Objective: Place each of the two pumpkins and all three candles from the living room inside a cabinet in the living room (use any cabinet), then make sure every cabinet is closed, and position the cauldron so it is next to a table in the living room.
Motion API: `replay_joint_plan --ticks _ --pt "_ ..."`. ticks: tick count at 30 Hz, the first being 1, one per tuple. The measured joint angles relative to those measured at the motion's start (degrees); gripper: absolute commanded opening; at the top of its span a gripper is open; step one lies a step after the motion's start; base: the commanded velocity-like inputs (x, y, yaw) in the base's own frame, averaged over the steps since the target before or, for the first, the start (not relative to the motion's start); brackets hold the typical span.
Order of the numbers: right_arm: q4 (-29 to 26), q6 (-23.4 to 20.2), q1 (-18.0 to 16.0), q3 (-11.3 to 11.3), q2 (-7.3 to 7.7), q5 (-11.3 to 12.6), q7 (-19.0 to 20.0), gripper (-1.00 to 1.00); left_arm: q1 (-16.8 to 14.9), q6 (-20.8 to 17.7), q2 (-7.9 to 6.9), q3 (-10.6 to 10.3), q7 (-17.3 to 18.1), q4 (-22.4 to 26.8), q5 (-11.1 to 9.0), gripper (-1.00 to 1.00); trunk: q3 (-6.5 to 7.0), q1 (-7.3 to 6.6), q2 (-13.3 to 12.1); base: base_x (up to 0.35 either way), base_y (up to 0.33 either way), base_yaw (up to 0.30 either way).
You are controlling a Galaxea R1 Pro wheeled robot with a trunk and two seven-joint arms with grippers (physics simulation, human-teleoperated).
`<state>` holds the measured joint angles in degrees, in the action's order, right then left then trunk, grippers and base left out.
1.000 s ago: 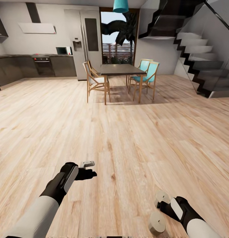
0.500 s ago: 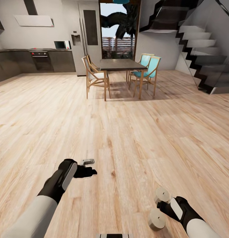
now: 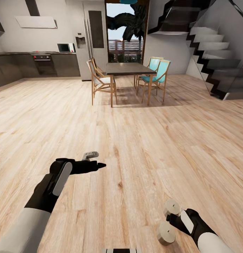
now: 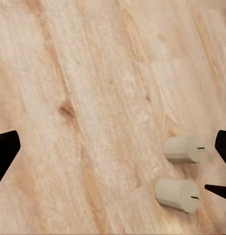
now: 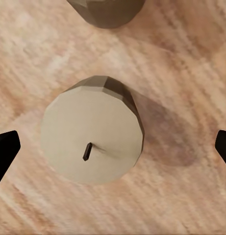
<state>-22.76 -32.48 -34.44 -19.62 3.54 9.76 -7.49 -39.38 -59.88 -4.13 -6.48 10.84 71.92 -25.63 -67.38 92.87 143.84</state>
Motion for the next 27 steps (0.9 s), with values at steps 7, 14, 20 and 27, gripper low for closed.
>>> replay_joint_plan --ticks 7,14,20,27 --pt "0.0 0.4 0.0 0.1 -0.08 0.0 0.0 1.00 0.0 0.0 -4.31 -0.4 2.6 1.2 -9.6 1.00 0.00 0.00 0.0 0.000 0.000 0.000" --pt "0.0 0.5 0.0 0.1 -0.09 0.0 0.0 1.00 0.0 0.0 -5.27 -0.7 4.8 1.3 -11.7 1.00 0.00 0.00 0.0 0.000 0.000 0.000" --pt "0.0 0.5 0.0 0.1 -0.09 0.0 0.0 1.00 0.0 0.0 -5.50 -1.2 10.8 0.9 -11.9 1.00 -0.22 0.03 0.0 0.000 0.000 0.000" --pt "0.0 0.5 0.0 0.1 -0.14 0.0 0.0 1.00 0.0 0.0 -5.58 -1.5 14.0 0.7 -11.9 1.00 -1.77 0.21 0.1 0.000 0.000 0.000"
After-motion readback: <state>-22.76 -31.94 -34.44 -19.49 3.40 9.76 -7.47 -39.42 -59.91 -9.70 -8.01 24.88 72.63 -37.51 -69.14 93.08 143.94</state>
